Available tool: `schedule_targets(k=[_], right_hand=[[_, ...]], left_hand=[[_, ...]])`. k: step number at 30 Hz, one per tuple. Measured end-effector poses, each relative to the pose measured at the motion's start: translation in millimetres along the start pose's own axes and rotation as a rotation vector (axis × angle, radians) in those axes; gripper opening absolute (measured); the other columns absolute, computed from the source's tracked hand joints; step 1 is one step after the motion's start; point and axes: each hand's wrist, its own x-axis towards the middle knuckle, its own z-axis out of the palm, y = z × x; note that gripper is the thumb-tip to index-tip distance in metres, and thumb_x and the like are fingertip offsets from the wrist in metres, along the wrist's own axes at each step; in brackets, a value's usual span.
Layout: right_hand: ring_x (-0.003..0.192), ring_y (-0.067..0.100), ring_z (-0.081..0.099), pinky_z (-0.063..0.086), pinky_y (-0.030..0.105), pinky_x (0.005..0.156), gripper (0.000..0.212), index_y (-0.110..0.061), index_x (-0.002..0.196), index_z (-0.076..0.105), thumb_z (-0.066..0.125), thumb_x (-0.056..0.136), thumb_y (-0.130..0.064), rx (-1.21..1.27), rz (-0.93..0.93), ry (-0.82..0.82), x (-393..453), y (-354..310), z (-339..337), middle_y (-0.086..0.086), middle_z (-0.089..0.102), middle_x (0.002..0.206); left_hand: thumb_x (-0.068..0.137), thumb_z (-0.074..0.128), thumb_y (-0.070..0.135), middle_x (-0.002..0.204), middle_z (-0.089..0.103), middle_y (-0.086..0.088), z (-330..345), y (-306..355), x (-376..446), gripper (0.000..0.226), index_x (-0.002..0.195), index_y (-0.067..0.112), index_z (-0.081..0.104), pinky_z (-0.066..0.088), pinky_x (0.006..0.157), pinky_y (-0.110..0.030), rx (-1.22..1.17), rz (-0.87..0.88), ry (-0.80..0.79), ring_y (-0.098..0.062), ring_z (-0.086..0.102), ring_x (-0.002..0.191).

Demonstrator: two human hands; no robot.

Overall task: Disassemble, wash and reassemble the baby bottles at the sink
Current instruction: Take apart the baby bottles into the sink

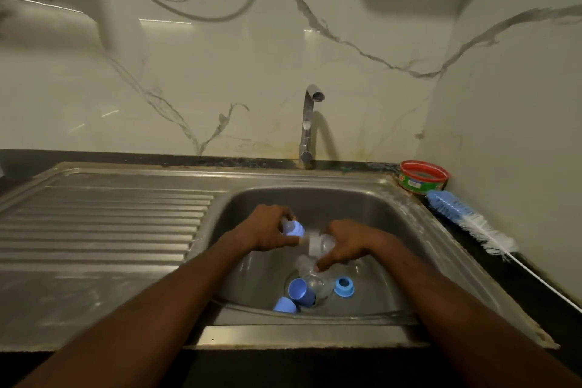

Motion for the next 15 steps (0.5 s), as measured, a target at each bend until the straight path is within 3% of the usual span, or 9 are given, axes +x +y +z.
schedule_targets(k=[3,6,8,10,12,15], right_hand=[[0.092,0.017,0.071,0.063,0.032,0.072,0.061,-0.021,0.112,0.067,0.091,0.065,-0.051,0.012,0.067,-0.195,-1.3,1.5,2.3,0.001,0.070,0.107],[0.102,0.019,0.065,0.062,0.035,0.083,0.057,-0.023,0.120,0.066,0.089,0.072,-0.044,0.010,0.092,-0.269,-2.9,-0.9,3.7,0.002,0.064,0.121],[0.097,0.017,0.065,0.060,0.032,0.083,0.053,-0.023,0.119,0.066,0.085,0.076,-0.047,-0.003,0.076,-0.206,-3.1,-2.7,2.7,0.001,0.066,0.117],[0.091,0.016,0.065,0.055,0.030,0.080,0.039,-0.024,0.112,0.069,0.077,0.083,-0.049,-0.018,-0.003,-0.012,-2.7,-4.8,0.1,-0.002,0.069,0.105],[0.087,0.017,0.067,0.055,0.029,0.077,0.021,-0.022,0.108,0.070,0.067,0.093,-0.036,0.226,-0.072,0.158,-1.2,-8.1,-1.7,-0.001,0.071,0.098],[0.092,0.025,0.073,0.060,0.034,0.080,0.021,-0.014,0.114,0.066,0.054,0.100,-0.023,0.726,-0.120,0.210,5.9,-15.3,0.3,0.010,0.075,0.099]], left_hand=[[0.074,0.088,0.037,0.102,0.072,0.003,-2.7,-2.2,-0.5,0.042,0.108,0.021,0.069,0.055,0.090,-0.036,-0.039,0.050,0.065,-0.013,0.067,0.092],[0.074,0.089,0.028,0.107,0.070,0.004,0.4,-1.8,0.3,0.044,0.112,0.023,0.067,0.055,0.091,-0.032,-0.063,0.038,0.069,-0.011,0.066,0.095],[0.075,0.088,0.026,0.110,0.069,0.005,3.3,0.1,0.4,0.046,0.115,0.024,0.065,0.055,0.088,-0.025,-0.092,0.057,0.058,-0.008,0.065,0.095],[0.075,0.088,0.026,0.109,0.070,0.007,3.5,1.9,1.0,0.046,0.115,0.024,0.066,0.054,0.086,-0.022,-0.098,0.119,0.075,-0.006,0.066,0.095],[0.075,0.088,0.030,0.106,0.072,0.007,2.2,2.8,1.4,0.045,0.115,0.023,0.068,0.056,0.086,-0.025,-0.109,0.158,0.106,-0.006,0.067,0.092],[0.080,0.086,0.031,0.104,0.072,0.005,-1.6,6.3,-0.5,0.042,0.117,0.021,0.070,0.054,0.076,-0.016,-0.157,0.182,0.165,-0.002,0.066,0.085]])
